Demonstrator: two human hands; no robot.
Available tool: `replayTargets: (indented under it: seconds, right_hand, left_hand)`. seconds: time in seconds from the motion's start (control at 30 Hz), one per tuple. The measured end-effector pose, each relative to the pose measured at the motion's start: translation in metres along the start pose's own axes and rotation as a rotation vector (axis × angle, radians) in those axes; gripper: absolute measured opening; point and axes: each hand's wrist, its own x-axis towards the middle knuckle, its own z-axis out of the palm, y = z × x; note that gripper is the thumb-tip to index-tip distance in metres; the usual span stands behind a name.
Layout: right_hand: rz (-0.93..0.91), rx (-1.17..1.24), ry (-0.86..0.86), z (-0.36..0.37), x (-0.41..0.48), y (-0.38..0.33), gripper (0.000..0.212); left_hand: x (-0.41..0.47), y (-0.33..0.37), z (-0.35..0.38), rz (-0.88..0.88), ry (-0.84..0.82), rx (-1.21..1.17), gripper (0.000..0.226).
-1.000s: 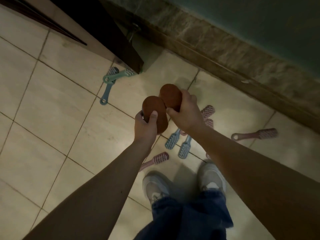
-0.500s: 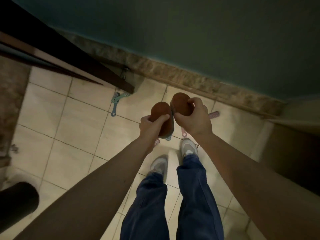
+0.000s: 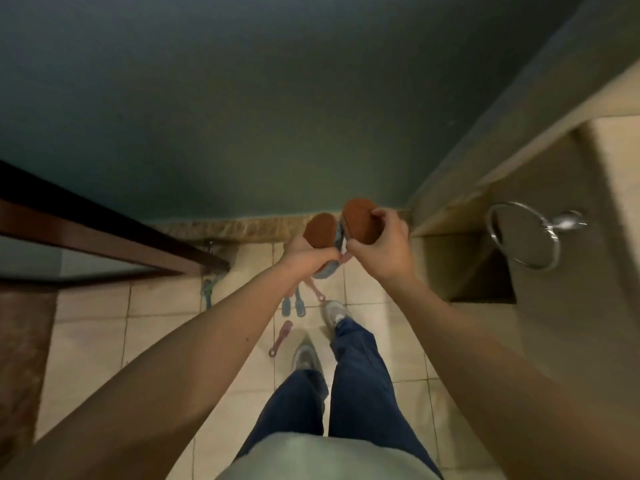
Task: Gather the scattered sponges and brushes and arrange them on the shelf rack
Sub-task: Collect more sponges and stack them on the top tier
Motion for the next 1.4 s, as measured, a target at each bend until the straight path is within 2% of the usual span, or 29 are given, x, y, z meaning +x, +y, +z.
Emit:
replayTargets:
  seconds: [0.17,0.3,0.5,0.63,0.77,1.0,1.1,1.3,1.4]
  right_hand:
    - [0.015,0.023,0.210,-0.071,-0.037,-0.026,0.072]
    - [0.057,0.049,0.358,-0.127,-0.070,-0.047,0.073]
    - [0.114,0.118,0.563,-0.199,-0.116,-0.065,0.071]
    - [0.134,0.165,0.711,-0.240,-0.143,-0.069,0.079]
    - [0.118,0.123,0.871,-0.289,-0.173,-0.062,0.067]
    - [0.264,0.060,1.067,-0.384,-0.232,-0.030,0.062]
    - [0.318,0.066,1.151,-0.422,-0.264,-0.009,0.059]
    - [0.379,0.040,1.291,-0.493,-0.335,0.036,0.057]
    - [0.386,0.027,1.358,-0.526,-0.370,0.057,0.057]
  left_hand:
    - [-0.047,0.056,0.026,0.236,0.003,0.108,0.068]
    - [-0.087,0.097,0.044,0.394,-0.059,0.188,0.084]
    - [-0.143,0.150,0.072,0.627,-0.211,0.306,0.077]
    - [-0.179,0.183,0.100,0.742,-0.342,0.388,0.080]
    - [-0.214,0.209,0.138,0.836,-0.474,0.459,0.084]
    - [-0.288,0.235,0.240,0.991,-0.600,0.479,0.084]
    - [-0.322,0.237,0.290,1.040,-0.678,0.437,0.076]
    - [-0.398,0.234,0.382,1.178,-0.760,0.483,0.078]
    - [-0.436,0.230,0.425,1.224,-0.842,0.491,0.071]
